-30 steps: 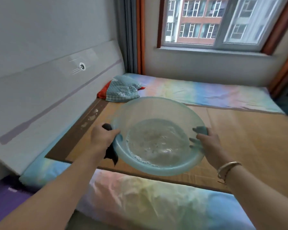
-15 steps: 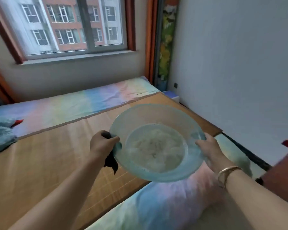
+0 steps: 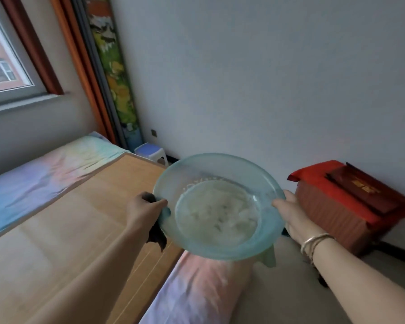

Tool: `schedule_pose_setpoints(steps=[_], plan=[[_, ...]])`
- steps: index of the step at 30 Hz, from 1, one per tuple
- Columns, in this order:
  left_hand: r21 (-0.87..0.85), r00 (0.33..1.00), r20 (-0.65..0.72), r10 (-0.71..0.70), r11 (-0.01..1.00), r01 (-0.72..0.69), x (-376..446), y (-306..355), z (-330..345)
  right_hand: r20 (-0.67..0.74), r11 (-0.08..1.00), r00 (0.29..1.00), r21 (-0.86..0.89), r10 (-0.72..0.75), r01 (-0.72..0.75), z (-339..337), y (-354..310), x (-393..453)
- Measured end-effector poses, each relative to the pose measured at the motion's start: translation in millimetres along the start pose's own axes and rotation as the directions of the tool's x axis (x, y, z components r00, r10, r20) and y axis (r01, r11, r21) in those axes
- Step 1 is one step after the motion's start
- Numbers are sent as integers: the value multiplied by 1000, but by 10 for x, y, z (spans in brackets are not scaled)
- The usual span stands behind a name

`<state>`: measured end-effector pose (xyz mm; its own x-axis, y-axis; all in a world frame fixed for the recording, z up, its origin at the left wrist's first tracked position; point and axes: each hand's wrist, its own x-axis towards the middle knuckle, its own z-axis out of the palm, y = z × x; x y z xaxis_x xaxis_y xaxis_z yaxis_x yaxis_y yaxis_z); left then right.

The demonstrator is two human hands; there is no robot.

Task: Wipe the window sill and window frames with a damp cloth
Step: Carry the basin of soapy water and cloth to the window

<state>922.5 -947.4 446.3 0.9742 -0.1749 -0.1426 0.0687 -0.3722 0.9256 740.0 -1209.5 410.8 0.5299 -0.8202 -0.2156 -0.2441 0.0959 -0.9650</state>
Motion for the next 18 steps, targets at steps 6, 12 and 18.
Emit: schedule_pose_setpoints(steps=[6,12,18], plan=[[-3,999,18,-35,999,35,261,411,1252,-3,999,1000,-29,16,-16,-797,-35,1005],[-13,997,56,-62,998,63,684,888,2392,-1,999,1000,-34,-10,10,-1393,-308,2230],[-17,1000,12,-20,1000,21,1382,1272,3117,25,1000,999,3,-26,26,-1450,-542,3347]])
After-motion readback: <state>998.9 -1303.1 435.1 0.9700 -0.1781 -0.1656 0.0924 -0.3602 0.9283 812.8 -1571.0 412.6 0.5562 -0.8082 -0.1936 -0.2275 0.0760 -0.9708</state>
